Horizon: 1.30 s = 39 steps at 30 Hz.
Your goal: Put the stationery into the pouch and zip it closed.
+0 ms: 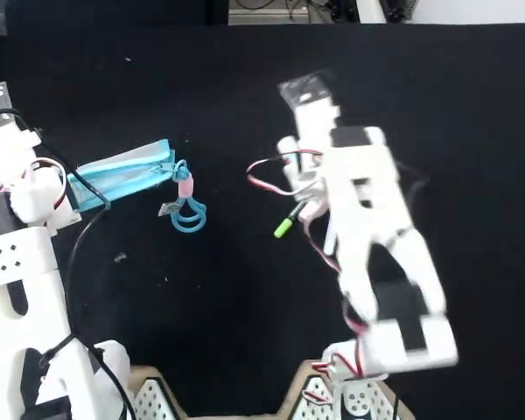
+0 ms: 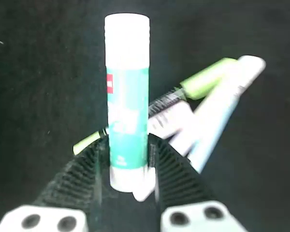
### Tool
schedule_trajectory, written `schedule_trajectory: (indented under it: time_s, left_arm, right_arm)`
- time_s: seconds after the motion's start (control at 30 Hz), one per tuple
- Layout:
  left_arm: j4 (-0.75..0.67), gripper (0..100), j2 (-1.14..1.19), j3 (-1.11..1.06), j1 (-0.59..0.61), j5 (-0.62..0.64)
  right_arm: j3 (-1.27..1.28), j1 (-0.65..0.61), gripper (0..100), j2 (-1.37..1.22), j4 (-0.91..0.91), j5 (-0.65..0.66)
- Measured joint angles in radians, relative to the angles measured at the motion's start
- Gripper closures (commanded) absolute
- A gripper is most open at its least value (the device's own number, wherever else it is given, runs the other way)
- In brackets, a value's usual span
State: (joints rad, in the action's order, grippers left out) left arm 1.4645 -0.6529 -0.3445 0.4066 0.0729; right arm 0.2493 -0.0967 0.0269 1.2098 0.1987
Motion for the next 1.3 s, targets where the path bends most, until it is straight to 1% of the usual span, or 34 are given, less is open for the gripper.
schedule_trajectory:
  time_s: [0.13,0.23,0.33,0.4,0.53,0.6,0.7,0.8,0.97,1.1,1.23,1.3]
  left_arm:
    - [0.0,97,0.0,0.0,0.0,0.0]
    - [0.0,97,0.0,0.0,0.0,0.0]
    - [0.0,97,0.0,0.0,0.0,0.0]
    - [0.0,97,0.0,0.0,0.0,0.0]
    - [0.0,97,0.0,0.0,0.0,0.0]
    - [0.0,97,0.0,0.0,0.0,0.0]
    - [0.0,97,0.0,0.0,0.0,0.0]
    - [0.0,97,0.0,0.0,0.0,0.0]
    - [0.0,97,0.0,0.0,0.0,0.0]
    - [0.0,97,0.0,0.0,0.0,0.0]
    - [0.0,97,0.0,0.0,0.0,0.0]
    - [0.0,97,0.0,0.0,0.0,0.0]
  right_arm:
    - [0.032,0.117,98.7,0.221,0.083,0.002]
    - [0.133,0.247,98.7,0.273,0.077,0.052]
    - [0.264,0.381,98.7,0.269,0.012,0.121]
    - [0.331,0.448,98.7,0.239,-0.029,0.17]
    - [0.384,0.531,98.6,0.135,-0.066,0.262]
    - [0.384,0.569,96.9,0.069,-0.071,0.295]
    - [0.376,0.595,87.1,-0.034,-0.071,0.331]
    - [0.307,0.595,79.6,-0.138,0.011,0.374]
    - [0.123,0.594,80.9,-0.255,0.19,0.4]
    - [-0.028,0.572,80.9,-0.269,0.302,0.4]
    - [-0.064,0.511,81.0,-0.269,0.313,0.431]
    - [-0.064,0.483,81.0,-0.269,0.278,0.451]
